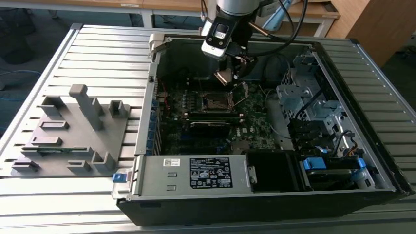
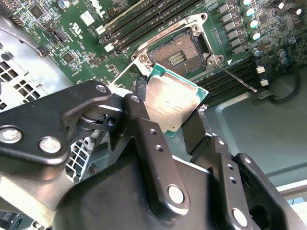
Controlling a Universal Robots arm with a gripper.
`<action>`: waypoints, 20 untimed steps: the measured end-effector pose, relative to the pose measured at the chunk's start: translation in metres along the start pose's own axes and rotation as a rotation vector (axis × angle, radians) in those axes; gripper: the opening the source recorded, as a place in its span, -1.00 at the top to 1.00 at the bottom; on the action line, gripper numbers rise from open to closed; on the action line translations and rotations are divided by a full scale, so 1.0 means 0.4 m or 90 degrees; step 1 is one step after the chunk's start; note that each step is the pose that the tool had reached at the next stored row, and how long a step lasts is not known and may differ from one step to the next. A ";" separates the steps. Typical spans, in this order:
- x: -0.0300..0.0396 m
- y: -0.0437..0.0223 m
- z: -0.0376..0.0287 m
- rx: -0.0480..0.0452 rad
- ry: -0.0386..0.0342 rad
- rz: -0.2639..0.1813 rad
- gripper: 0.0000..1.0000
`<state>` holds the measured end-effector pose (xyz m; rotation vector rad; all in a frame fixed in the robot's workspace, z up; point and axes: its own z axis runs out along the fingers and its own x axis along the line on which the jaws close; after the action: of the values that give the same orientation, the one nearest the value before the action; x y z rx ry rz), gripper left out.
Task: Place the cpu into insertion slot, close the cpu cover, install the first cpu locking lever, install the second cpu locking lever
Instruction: 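Place the cpu into insertion slot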
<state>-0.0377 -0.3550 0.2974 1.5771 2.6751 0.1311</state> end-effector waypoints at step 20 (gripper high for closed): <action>0.000 -0.001 0.016 -0.0025 -0.0164 0.182 -0.08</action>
<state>-0.0377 -0.3550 0.2909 1.9366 2.4130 0.1217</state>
